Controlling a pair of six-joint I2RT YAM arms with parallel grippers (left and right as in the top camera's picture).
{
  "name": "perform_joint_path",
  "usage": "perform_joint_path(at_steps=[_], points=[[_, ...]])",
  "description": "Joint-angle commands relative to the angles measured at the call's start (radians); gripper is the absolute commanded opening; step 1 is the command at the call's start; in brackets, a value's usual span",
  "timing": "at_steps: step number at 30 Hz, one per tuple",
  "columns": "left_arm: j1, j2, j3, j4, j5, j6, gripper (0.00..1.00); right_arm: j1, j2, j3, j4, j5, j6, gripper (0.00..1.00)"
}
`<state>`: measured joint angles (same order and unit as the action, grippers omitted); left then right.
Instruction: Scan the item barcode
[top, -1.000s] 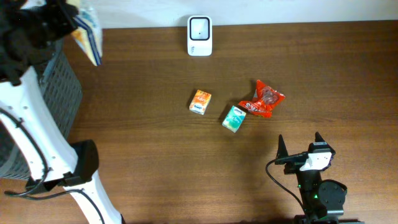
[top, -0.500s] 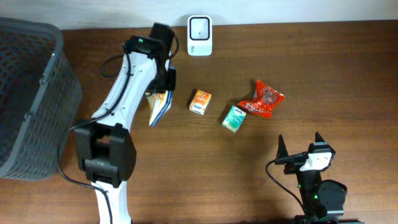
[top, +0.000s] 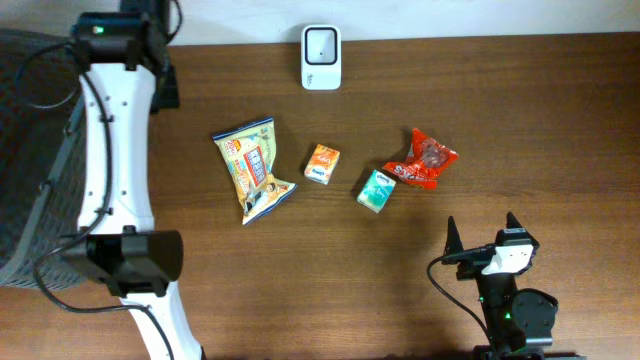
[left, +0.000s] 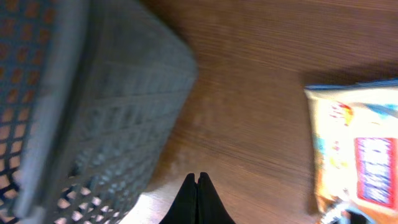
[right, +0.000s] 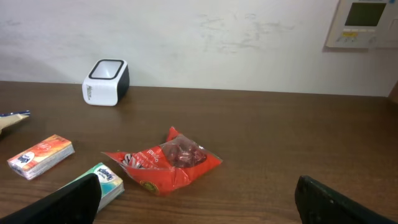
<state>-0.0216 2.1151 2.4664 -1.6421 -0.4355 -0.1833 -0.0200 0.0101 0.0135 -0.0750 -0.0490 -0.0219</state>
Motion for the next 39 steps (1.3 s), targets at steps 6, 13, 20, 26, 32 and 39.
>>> perform_joint_path(at_steps=[6,13,20,26,32,39], points=[[0.19,-0.004,0.018,0.136,0.027,-0.012,0.0,-0.006,-0.007,-0.008,-0.001,0.002,0.011,0.98],[0.201,-0.003,0.018,0.221,0.029,-0.012,0.01,-0.006,-0.007,-0.008,-0.001,0.002,0.011,0.98],[0.198,-0.063,0.018,0.126,0.403,0.106,0.0,-0.006,-0.007,-0.008,-0.001,0.002,0.011,0.98],[0.198,-0.071,0.02,-0.001,0.552,0.106,0.34,-0.006,-0.007,-0.008,-0.001,0.001,0.011,0.98],[0.2,-0.113,0.039,0.013,0.532,0.156,0.78,-0.006,-0.007,-0.008,-0.001,0.001,0.011,0.98],[0.199,-0.312,0.124,0.039,0.646,0.157,0.99,-0.006,-0.007,-0.008,-0.001,0.002,0.011,0.99]])
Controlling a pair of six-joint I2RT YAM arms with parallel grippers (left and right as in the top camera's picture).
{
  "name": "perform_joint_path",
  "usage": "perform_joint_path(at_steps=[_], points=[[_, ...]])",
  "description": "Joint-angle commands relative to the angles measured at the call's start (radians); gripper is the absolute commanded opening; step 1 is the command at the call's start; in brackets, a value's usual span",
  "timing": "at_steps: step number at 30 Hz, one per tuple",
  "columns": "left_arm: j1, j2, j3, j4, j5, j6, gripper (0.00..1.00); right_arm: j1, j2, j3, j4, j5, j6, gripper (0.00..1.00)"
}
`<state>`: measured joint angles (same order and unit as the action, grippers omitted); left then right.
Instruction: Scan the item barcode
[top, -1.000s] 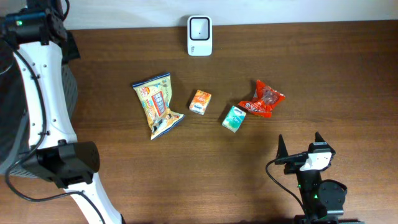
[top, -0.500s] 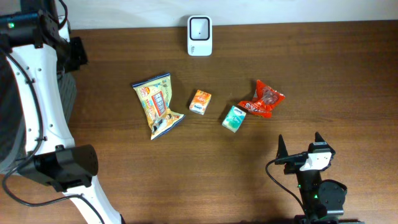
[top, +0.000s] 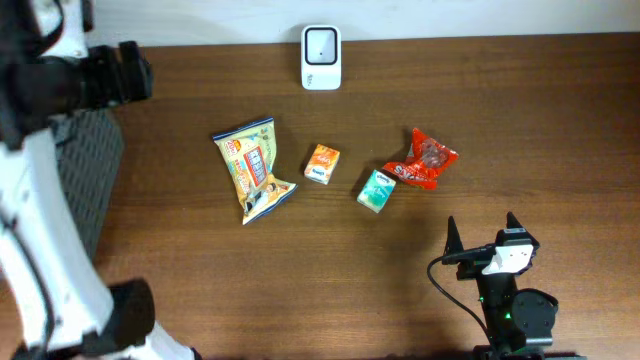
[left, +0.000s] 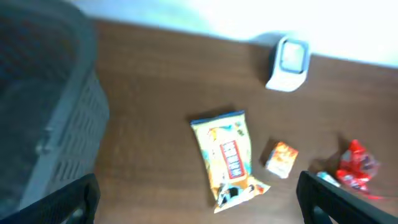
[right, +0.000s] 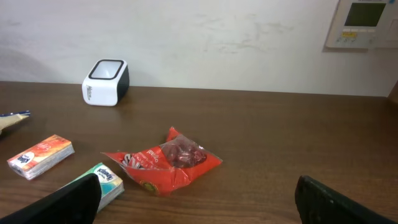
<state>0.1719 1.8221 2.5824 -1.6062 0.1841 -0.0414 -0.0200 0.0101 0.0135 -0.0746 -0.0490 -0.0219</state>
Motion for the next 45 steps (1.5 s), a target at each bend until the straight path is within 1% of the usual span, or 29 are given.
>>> perform_joint_path(at_steps=[1,7,8,10,11,13,14,15,16,17,18,20,21,22,23,24,25,26,27,28,29,30,31,32,33,39,43,44,45], points=[[0.006,-0.017,0.007,0.003,0.027,0.012,0.99,-0.006,-0.007,-0.008,-0.002,0.002,0.011,0.99],[0.006,-0.016,0.004,0.003,0.03,0.012,0.99,-0.006,-0.007,-0.008,0.005,0.001,0.012,0.98],[0.006,-0.016,0.004,-0.007,0.03,0.012,0.99,-0.006,-0.007,-0.008,0.039,-0.04,0.012,0.98],[0.006,-0.016,0.004,-0.012,0.03,0.012,0.99,-0.006,-0.007,-0.008,0.143,-0.5,0.011,0.99],[0.006,-0.016,0.004,-0.012,0.03,0.012,0.99,-0.006,-0.007,-0.008,0.217,-0.647,0.012,0.99],[0.006,-0.016,0.004,-0.012,0.03,0.012,0.99,-0.006,-0.007,-0.008,0.37,-0.729,0.012,0.99],[0.006,-0.016,0.004,-0.012,0.03,0.012,0.99,-0.006,-0.006,-0.002,0.449,-0.726,0.012,0.99],[0.006,-0.016,0.004,-0.012,0.03,0.012,0.99,-0.008,0.003,0.045,0.42,-0.718,0.012,0.99],[0.006,-0.016,0.004,-0.012,0.03,0.012,0.99,-0.008,0.039,0.107,0.33,-0.707,0.011,0.99],[0.006,-0.016,0.004,-0.012,0.03,0.012,0.99,-0.008,0.094,0.17,0.256,-0.699,0.005,0.99],[0.006,-0.016,0.004,-0.012,0.03,0.012,0.99,-0.008,0.199,0.273,0.178,-0.699,-0.024,0.99],[0.006,-0.016,0.004,-0.012,0.03,0.012,0.99,-0.008,0.486,0.528,0.03,-0.7,-0.032,0.98],[0.006,-0.016,0.004,-0.012,0.029,0.012,0.99,-0.008,0.63,0.658,-0.08,-0.705,-0.031,0.98],[0.006,-0.016,0.004,-0.012,0.03,0.012,0.99,-0.008,0.78,0.779,-0.147,-0.79,-0.03,0.98],[0.006,-0.016,0.004,-0.012,0.03,0.012,0.99,-0.007,0.909,0.858,-0.146,-0.99,0.017,0.98],[0.006,-0.016,0.004,-0.012,0.03,0.012,0.99,-0.007,0.969,0.886,-0.146,-1.144,0.074,0.98],[0.006,-0.016,0.004,-0.012,0.03,0.012,0.99,-0.003,1.09,0.905,-0.062,-1.375,0.096,0.98],[0.006,-0.016,0.004,-0.012,0.03,0.012,0.99,0.029,1.22,0.905,0.098,-1.361,0.322,0.98],[0.006,-0.016,0.004,-0.012,0.03,0.012,0.99,0.048,1.258,0.905,0.118,-1.268,0.446,0.98],[0.006,-0.016,0.004,-0.012,0.03,0.012,0.99,0.08,1.28,0.905,0.114,-1.162,0.457,0.98],[0.006,-0.016,0.004,-0.012,0.03,0.012,0.99,0.116,1.284,0.906,0.074,-0.997,0.47,0.98],[0.006,-0.016,0.004,-0.012,0.03,0.012,0.99,0.144,1.281,0.918,-0.015,-0.79,0.477,0.98],[0.006,-0.016,0.004,-0.012,0.03,0.012,0.99,0.158,1.287,0.967,-0.226,-0.506,0.503,0.98],[0.006,-0.016,0.004,-0.012,0.03,0.012,0.99,0.155,1.302,1.022,-0.401,-0.34,0.502,0.98],[0.006,-0.016,0.004,-0.012,0.03,0.012,0.99,0.143,1.323,1.068,-0.511,-0.251,0.502,0.98],[0.006,-0.016,0.004,-0.012,0.03,0.012,0.99,0.124,1.342,1.075,-0.471,-0.199,0.502,0.99],[0.006,-0.016,0.004,-0.012,0.03,0.012,0.99,0.122,1.506,1.075,-0.44,-0.12,0.518,0.99],[0.006,-0.016,0.004,-0.012,0.03,0.012,0.99,0.116,1.544,1.075,-0.433,-0.087,0.571,0.97],[0.006,-0.016,0.004,-0.012,0.03,0.012,0.99,0.107,1.565,1.075,-0.427,-0.085,0.595,0.91]])
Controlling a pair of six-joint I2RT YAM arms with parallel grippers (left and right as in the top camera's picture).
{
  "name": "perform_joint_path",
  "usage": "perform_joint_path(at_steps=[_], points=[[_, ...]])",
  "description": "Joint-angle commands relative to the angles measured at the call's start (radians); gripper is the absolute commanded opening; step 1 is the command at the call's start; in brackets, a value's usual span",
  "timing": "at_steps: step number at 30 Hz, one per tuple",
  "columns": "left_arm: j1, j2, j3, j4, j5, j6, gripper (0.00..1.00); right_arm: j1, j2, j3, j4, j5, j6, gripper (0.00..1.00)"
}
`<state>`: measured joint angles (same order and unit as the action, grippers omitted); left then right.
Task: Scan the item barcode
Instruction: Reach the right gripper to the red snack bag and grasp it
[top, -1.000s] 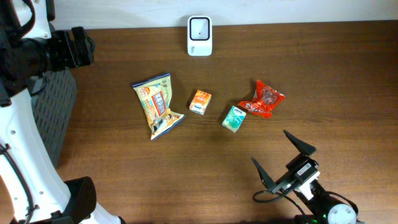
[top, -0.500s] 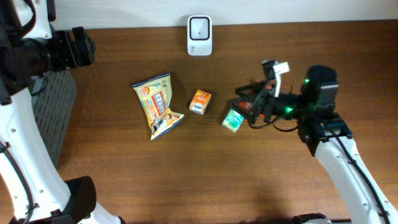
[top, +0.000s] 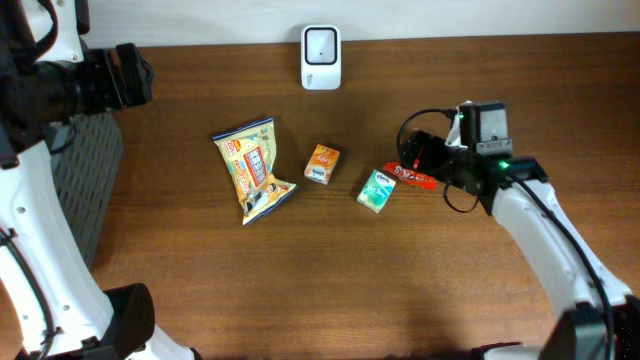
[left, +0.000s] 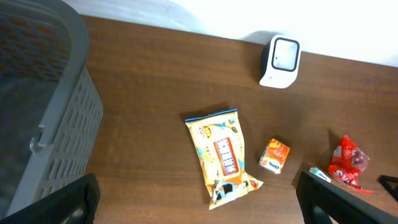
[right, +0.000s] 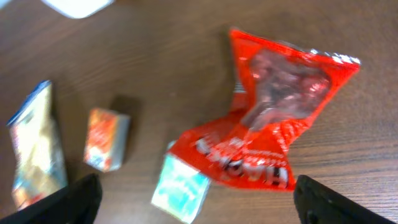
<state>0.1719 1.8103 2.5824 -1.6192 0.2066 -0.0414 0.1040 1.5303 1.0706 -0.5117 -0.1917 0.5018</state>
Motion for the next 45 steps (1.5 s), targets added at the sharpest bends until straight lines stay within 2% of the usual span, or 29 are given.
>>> perform_joint_path(at_steps=[1,2,3,5,6,7,12,16,17,19,22,25,26,28,31,32,34,35,38,39,41,43,45], points=[[0.006,-0.004,0.004,0.001,0.007,0.012,0.99,-0.032,0.062,0.018,0.012,0.058,0.084,0.89],[0.006,-0.004,0.004,0.001,0.007,0.012,0.99,-0.053,0.07,0.018,0.01,0.059,0.083,0.86],[0.006,-0.004,0.004,0.001,0.007,0.012,0.99,-0.079,0.08,0.018,0.013,0.063,0.085,0.76],[0.006,-0.004,0.004,0.001,0.007,0.012,0.99,-0.084,0.117,0.018,0.03,0.092,0.195,0.6],[0.006,-0.004,0.004,0.001,0.007,0.012,0.99,-0.077,0.148,0.018,0.061,0.059,0.195,0.57],[0.006,-0.004,0.004,0.001,0.007,0.012,0.99,-0.072,0.18,0.018,0.085,0.035,0.194,0.5],[0.006,-0.004,0.004,0.001,0.007,0.012,0.99,-0.071,0.268,0.017,0.101,0.042,0.183,0.29],[0.006,-0.004,0.004,0.001,0.007,0.012,0.99,-0.071,0.311,0.017,0.062,0.089,0.156,0.25],[0.006,-0.004,0.004,0.001,0.007,0.012,0.99,-0.071,0.311,0.017,0.044,0.099,0.138,0.29],[0.006,-0.004,0.004,0.001,0.007,0.012,0.99,-0.074,0.29,0.032,0.001,0.045,0.113,0.3],[0.006,-0.004,0.004,0.001,0.007,0.012,0.99,-0.073,0.181,0.211,-0.195,-0.05,-0.001,0.42],[0.006,-0.004,0.004,0.001,0.007,0.012,0.99,-0.035,0.24,0.175,-0.215,-0.039,0.031,0.23],[0.006,-0.004,0.004,0.001,0.007,0.012,0.99,-0.027,0.278,0.155,-0.218,-0.029,0.057,0.22],[0.006,-0.004,0.004,0.001,0.007,0.012,0.99,-0.026,0.348,0.15,-0.214,-0.029,0.056,0.15],[0.006,-0.004,0.004,0.001,0.007,0.012,0.99,-0.024,0.407,0.15,-0.194,-0.029,0.06,0.14],[0.006,-0.004,0.004,0.001,0.007,0.012,0.99,-0.024,0.407,0.15,-0.151,-0.031,0.055,0.22],[0.006,-0.004,0.004,0.001,0.007,0.012,0.99,-0.025,0.407,0.154,-0.019,-0.034,-0.032,0.54],[0.006,-0.004,0.004,0.001,0.007,0.012,0.99,-0.027,0.406,0.187,-0.026,-0.055,-0.085,0.58],[0.006,-0.004,0.004,0.001,0.007,0.012,0.99,-0.027,0.404,0.483,-0.36,-0.018,-0.136,0.58],[0.006,-0.004,0.004,0.001,0.007,0.012,0.99,-0.025,0.404,0.542,-0.428,-0.018,-0.136,0.54],[0.006,-0.004,0.004,0.001,0.007,0.012,0.99,0.001,0.408,0.542,-0.488,-0.018,-0.135,0.31],[0.006,-0.004,0.004,0.001,0.007,0.012,0.99,0.037,0.409,0.444,-0.453,0.011,-0.093,0.13],[0.006,-0.004,0.004,0.001,0.007,0.012,0.99,0.048,0.409,0.357,-0.39,0.051,0.001,0.09]])
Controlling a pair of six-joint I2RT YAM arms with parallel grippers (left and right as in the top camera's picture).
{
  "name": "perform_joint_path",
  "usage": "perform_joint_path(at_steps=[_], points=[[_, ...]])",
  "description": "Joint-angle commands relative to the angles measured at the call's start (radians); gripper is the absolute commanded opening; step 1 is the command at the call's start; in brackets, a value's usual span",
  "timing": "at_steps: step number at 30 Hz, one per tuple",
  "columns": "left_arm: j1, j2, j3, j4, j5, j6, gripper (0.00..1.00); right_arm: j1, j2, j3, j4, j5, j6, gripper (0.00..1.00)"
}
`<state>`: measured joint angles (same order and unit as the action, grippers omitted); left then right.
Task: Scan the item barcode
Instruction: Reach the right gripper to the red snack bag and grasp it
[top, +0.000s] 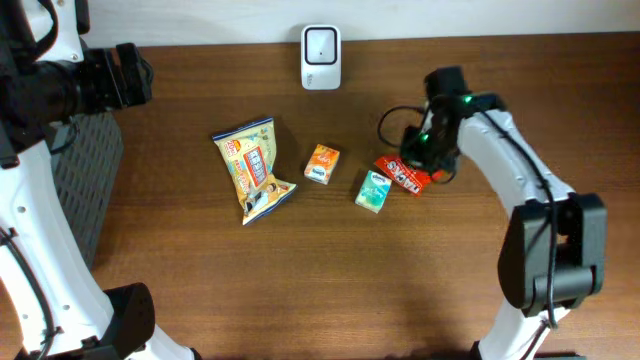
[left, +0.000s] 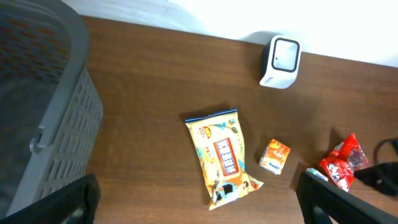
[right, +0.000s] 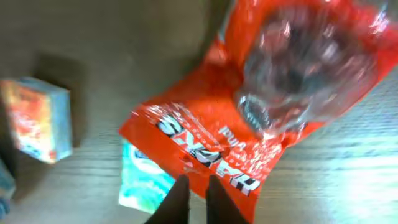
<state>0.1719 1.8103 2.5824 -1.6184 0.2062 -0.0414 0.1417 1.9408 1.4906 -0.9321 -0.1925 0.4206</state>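
Note:
A red candy bag (right: 280, 81) with a clear window lies on the brown table, right of middle (top: 403, 173). My right gripper (right: 198, 190) is down on it, fingers nearly together, pinching the bag's lower printed edge. In the overhead view the right gripper (top: 415, 163) sits over the bag. The white scanner (top: 321, 44) stands at the table's far edge, and also shows in the left wrist view (left: 281, 60). High at the far left, my left gripper (left: 198, 186) is open and holds nothing.
A teal tissue pack (right: 146, 180) touches the bag's left end (top: 373, 190). An orange box (top: 321, 162) and a yellow chip bag (top: 252, 170) lie further left. A grey mesh basket (left: 37, 112) stands off the table's left side.
My right gripper was open above the red bag; now it is lower and shut on the bag's lower edge. The bag has shifted left toward the teal pack. The left arm has not moved.
First my left gripper was shut, low beside the basket, and the right arm was parked open at the front. Then the left was raised and open, overlooking the table. Later the right hung open over the red bag, and now it grips it.

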Motion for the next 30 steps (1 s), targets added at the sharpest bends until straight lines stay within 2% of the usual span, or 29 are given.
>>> perform_joint_path(at_steps=[1,4,7,9,12,13,14,17,18,19,22,26,30], points=[[0.006,-0.004,0.004,0.0,0.008,0.012,0.99,0.011,-0.002,-0.102,0.074,0.058,0.093,0.09],[0.006,-0.004,0.004,0.0,0.008,0.012,0.99,0.032,0.0,-0.203,0.235,0.058,0.094,0.08],[0.006,-0.004,0.004,0.0,0.008,0.012,0.99,0.054,0.0,-0.231,0.287,0.058,0.093,0.08],[0.006,-0.004,0.004,0.0,0.008,0.012,0.99,0.045,-0.015,-0.163,0.211,0.047,0.091,0.04],[0.006,-0.004,0.004,0.0,0.008,0.012,0.99,-0.006,-0.033,0.108,-0.034,0.065,0.024,0.06],[0.006,-0.004,0.004,0.0,0.007,0.012,0.99,-0.03,-0.033,0.162,-0.09,0.072,0.0,0.15],[0.006,-0.004,0.004,0.0,0.008,0.012,0.99,-0.048,-0.033,0.167,-0.113,0.073,-0.017,0.19],[0.006,-0.004,0.004,0.0,0.008,0.012,0.99,-0.072,-0.017,0.114,-0.111,0.096,-0.024,0.22],[0.006,-0.004,0.004,0.0,0.008,0.012,0.99,-0.072,-0.01,0.1,-0.099,0.122,-0.024,0.34],[0.006,-0.004,0.004,0.0,0.008,0.012,0.99,-0.072,0.002,0.06,-0.058,0.13,-0.023,0.42],[0.006,-0.004,0.004,0.0,0.008,0.012,0.99,-0.072,0.011,-0.009,0.018,0.126,0.018,0.41],[0.006,-0.004,0.004,0.0,0.008,0.012,0.99,-0.072,0.014,-0.092,0.158,0.125,0.053,0.26],[0.006,-0.004,0.004,0.0,0.008,0.012,0.99,-0.069,0.015,-0.218,0.388,0.097,0.06,0.25]])
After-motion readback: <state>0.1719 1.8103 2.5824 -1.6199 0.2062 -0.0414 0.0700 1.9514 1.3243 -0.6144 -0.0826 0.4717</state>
